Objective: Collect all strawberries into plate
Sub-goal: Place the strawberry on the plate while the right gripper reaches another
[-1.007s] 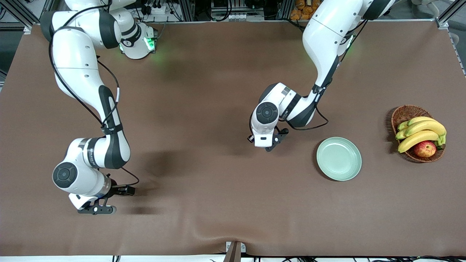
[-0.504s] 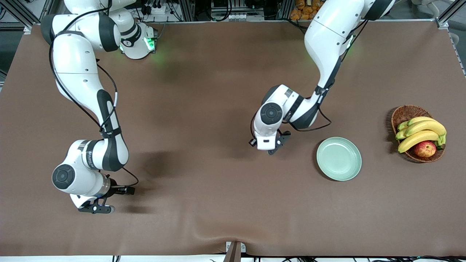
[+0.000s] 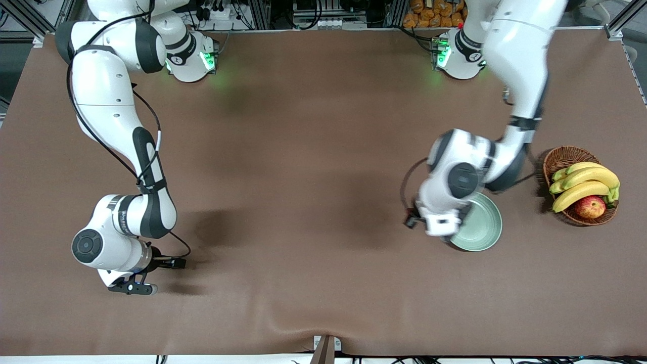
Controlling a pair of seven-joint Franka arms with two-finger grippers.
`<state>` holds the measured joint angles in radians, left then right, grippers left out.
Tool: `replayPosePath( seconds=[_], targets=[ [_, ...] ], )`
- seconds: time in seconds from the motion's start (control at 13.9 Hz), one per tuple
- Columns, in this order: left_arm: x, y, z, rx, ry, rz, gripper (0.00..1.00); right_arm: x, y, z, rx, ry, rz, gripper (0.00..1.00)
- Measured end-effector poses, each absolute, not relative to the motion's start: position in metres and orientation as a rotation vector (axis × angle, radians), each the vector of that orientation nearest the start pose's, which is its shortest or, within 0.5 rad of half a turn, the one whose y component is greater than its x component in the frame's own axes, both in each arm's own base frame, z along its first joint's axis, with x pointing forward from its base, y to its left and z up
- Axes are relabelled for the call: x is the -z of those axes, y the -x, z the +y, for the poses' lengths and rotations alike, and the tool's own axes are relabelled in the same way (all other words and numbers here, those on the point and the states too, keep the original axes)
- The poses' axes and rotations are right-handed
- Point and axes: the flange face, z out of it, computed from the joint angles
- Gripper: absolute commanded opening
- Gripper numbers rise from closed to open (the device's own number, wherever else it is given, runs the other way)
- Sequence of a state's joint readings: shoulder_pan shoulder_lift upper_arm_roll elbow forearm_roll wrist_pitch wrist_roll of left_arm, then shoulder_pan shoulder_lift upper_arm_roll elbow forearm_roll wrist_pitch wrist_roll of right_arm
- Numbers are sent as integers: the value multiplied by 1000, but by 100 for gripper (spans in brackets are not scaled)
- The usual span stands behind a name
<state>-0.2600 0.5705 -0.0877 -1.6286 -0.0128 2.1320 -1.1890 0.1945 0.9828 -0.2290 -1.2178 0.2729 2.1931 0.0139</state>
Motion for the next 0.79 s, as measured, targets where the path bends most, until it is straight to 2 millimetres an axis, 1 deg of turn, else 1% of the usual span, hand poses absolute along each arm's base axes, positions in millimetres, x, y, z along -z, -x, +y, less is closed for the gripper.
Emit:
replayPosePath(
  seconds=[0.14,0.22,0.29,0.36,0.43,0.5,0.58,0.65,0.72,0.79],
  targets=[
    [-279,-657,-162,-164,2877,-1237,0,-183,-757,34,27,3102,182,100],
    [-271,-660,-134,-185,2886,-1206,7,-183,-757,34,27,3101,188,100],
    [-261,-661,-111,-210,2891,-1179,21,-183,-757,34,26,3101,190,100],
    [-251,-662,-93,-232,2897,-1156,55,-182,-757,34,24,3101,190,100],
    [-242,-662,-80,-250,2906,-1127,83,-181,-756,34,21,3102,189,100],
    [-237,-662,-73,-262,2920,-1092,99,-179,-756,35,18,3102,188,100],
    [-235,-663,-70,-265,2931,-1067,100,-177,-756,37,16,3102,188,69],
    [-237,-663,-70,-260,2938,-1055,100,-176,-755,38,15,3102,188,29],
    [-241,-665,-72,-248,2946,-1052,100,-176,-755,38,16,3102,187,0],
    [-247,-667,-74,-235,2954,-1050,100,-176,-755,38,16,3102,187,0]
  ],
)
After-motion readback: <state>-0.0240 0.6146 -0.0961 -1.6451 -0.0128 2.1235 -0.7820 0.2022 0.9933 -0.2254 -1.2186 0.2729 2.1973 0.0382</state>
